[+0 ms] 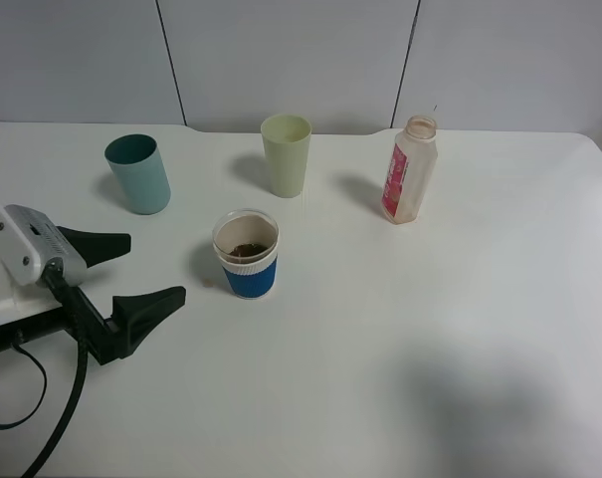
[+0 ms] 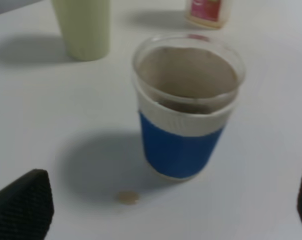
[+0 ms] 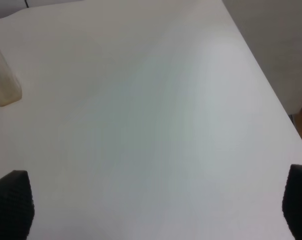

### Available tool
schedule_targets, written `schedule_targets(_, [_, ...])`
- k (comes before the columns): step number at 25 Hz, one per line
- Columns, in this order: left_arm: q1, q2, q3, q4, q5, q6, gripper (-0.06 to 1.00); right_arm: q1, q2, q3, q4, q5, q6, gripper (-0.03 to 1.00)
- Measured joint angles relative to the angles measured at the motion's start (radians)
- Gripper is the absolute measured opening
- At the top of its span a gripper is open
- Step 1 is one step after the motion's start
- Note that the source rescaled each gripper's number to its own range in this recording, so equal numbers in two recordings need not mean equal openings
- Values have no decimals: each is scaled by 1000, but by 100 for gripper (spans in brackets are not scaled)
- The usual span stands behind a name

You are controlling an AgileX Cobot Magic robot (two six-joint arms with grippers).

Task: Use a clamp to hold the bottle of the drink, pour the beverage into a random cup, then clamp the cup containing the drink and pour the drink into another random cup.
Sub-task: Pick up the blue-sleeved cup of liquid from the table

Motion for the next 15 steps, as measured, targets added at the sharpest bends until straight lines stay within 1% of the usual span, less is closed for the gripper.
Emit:
schedule_targets(3, [0,0,0,-56,-10,36,99,0,0,0,0,0,0,100])
schedule_targets(6, [0,12,0,-90,-32,53,99,0,0,0,0,0,0,100])
schedule_targets(8, [0,49,0,-98,-36,62,99,0,0,0,0,0,0,100])
schedule_targets(12, [0,173,-1,-90,-36,85,99,0,0,0,0,0,0,100])
schedule_targets(15, [0,244,-12,-58,-35,87,99,0,0,0,0,0,0,100])
